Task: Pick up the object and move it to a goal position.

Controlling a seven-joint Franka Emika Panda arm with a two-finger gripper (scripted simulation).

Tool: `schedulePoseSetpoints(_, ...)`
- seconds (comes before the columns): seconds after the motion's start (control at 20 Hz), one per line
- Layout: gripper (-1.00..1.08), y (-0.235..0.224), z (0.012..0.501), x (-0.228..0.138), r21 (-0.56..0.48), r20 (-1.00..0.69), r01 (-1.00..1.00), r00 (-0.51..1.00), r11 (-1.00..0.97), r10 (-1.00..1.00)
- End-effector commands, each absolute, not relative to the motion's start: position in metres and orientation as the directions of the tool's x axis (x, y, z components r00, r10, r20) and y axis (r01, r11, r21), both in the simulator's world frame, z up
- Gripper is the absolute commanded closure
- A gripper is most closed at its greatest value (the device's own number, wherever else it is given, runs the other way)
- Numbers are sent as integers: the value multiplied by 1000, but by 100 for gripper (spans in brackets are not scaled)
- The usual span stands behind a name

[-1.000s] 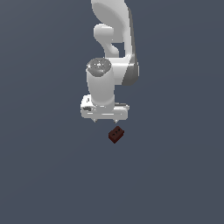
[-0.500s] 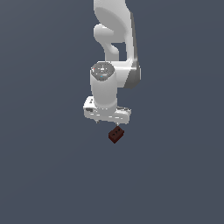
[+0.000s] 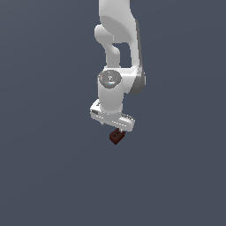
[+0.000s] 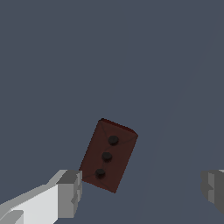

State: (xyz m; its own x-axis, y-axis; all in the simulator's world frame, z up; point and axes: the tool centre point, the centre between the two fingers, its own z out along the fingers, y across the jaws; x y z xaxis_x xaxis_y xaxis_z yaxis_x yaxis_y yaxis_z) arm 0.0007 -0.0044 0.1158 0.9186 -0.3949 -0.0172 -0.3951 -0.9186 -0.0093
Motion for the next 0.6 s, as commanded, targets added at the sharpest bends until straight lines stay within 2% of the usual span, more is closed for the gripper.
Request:
schedulePoseSetpoints(0.0,-92,0,110,1,-7,-15,-451,893,-893,-450)
schedulePoseSetpoints(0.55,-92,17,86,3,-1,-5,-641,768,-768,-641)
